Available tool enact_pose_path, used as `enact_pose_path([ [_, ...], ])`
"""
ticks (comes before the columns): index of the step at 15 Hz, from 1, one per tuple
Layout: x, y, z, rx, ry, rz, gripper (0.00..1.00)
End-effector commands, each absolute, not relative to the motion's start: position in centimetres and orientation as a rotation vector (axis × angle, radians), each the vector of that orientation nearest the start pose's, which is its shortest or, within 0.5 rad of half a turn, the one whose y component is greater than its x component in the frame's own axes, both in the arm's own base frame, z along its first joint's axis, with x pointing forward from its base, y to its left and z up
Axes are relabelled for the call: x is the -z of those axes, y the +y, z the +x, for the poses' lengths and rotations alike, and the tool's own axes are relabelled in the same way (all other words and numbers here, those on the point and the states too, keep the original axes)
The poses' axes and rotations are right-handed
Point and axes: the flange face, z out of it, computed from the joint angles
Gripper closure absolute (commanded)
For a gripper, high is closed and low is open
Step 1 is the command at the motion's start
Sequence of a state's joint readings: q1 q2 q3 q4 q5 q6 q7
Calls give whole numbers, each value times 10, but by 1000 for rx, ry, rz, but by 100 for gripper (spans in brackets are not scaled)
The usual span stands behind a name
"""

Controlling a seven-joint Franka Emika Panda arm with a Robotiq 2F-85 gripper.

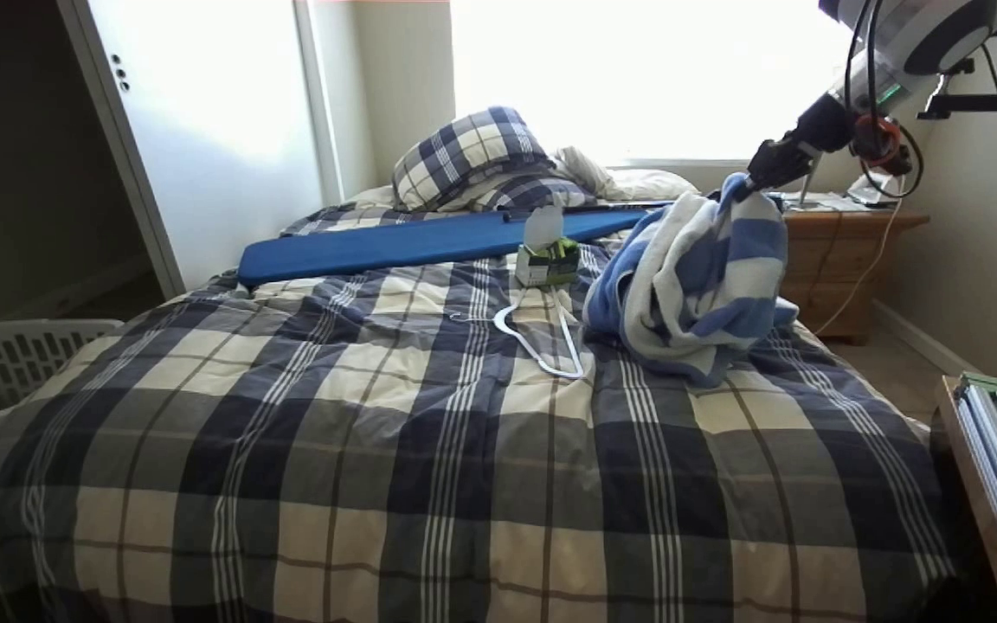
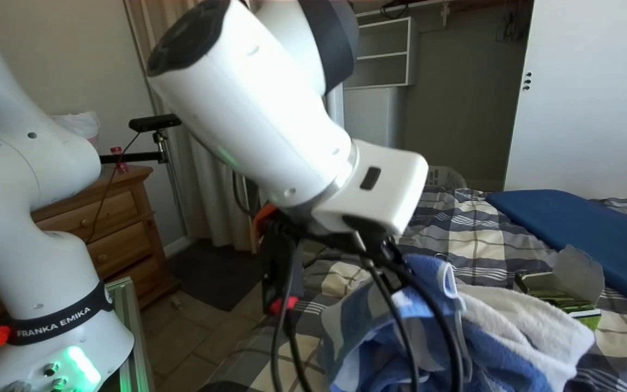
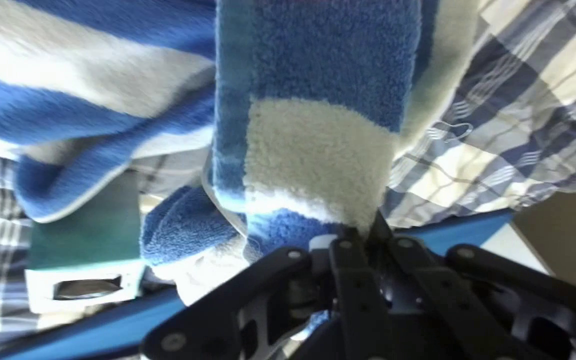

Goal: Pick the corner of the striped blue and white towel and move it a little to the left on the bed

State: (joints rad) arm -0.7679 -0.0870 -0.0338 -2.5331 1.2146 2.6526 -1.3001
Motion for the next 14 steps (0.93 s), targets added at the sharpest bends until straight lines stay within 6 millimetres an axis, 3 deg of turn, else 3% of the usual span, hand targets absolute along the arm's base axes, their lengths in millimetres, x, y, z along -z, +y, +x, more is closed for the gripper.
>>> enact_pose_path([
  [1,-327,-334,312,984,708,-2687,98],
  [2,-335,-327,319,1003,682,-2679,92],
  [12,-325,-334,312,982,721,-2674,92],
  [13,-325,-334,312,982,721,-2674,98],
  [14,-333,-332,315,1017,723,-2650,98],
])
